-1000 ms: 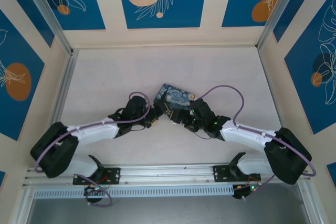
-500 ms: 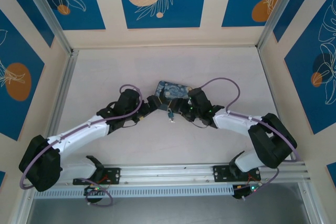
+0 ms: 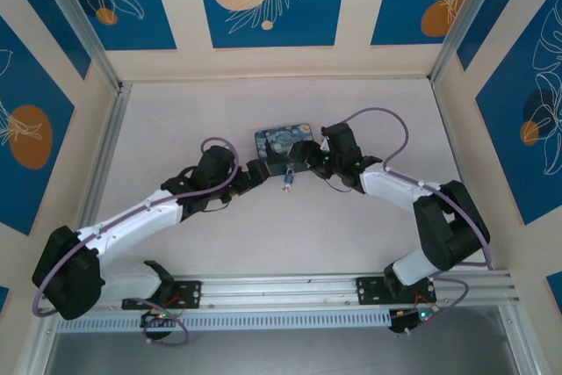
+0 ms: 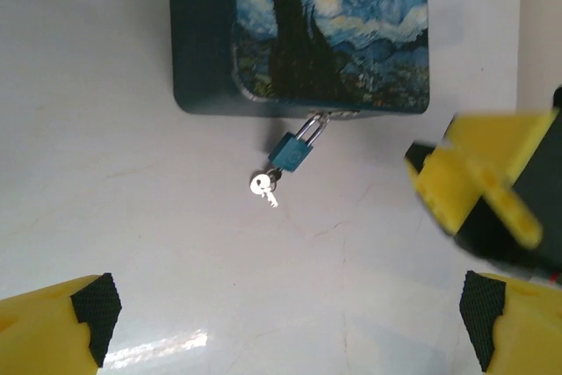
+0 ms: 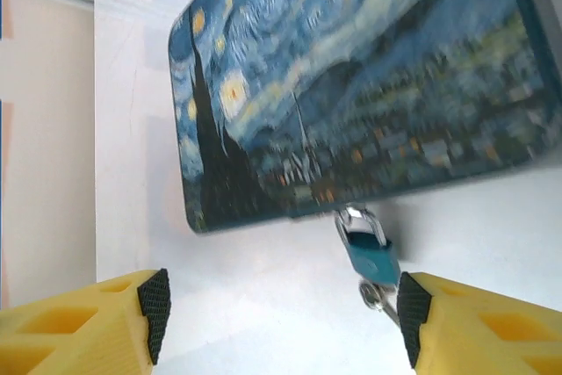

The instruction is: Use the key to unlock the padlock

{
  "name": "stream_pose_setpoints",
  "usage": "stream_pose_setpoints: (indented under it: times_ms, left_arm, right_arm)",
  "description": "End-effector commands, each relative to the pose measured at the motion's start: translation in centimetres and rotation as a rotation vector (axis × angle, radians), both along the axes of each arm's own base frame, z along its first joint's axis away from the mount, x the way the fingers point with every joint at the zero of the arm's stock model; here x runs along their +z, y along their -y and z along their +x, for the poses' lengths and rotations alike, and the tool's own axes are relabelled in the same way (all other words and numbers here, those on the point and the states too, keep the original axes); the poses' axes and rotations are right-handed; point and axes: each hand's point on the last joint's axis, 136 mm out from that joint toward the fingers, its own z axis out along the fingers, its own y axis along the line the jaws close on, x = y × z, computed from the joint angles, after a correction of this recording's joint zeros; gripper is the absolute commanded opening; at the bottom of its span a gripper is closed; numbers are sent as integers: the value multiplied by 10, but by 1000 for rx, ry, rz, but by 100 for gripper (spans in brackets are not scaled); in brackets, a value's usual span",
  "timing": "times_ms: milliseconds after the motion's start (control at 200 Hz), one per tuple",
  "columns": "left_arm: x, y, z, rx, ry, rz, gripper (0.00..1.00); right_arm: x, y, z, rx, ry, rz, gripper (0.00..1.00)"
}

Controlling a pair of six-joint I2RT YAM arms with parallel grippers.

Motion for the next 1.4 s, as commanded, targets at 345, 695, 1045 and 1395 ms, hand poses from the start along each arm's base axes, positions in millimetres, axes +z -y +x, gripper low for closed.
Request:
stream_pose_setpoints:
  times_ms: [345, 695, 1045, 1395]
  left_arm:
    - [-3, -7, 80, -62, 28, 187, 100]
    - [-39, -4, 111, -100, -33, 232, 100]
    - [-56, -2, 116, -104, -56, 232, 100]
    - [-61, 0, 118, -100, -66, 216, 100]
  right_arm:
    - [-44, -8, -20, 107, 52, -30, 47]
    - [-65, -24, -14, 135, 87, -102, 41]
    - [-77, -33, -4, 135, 89, -132, 41]
    - [-85, -38, -2, 143, 79, -149, 34]
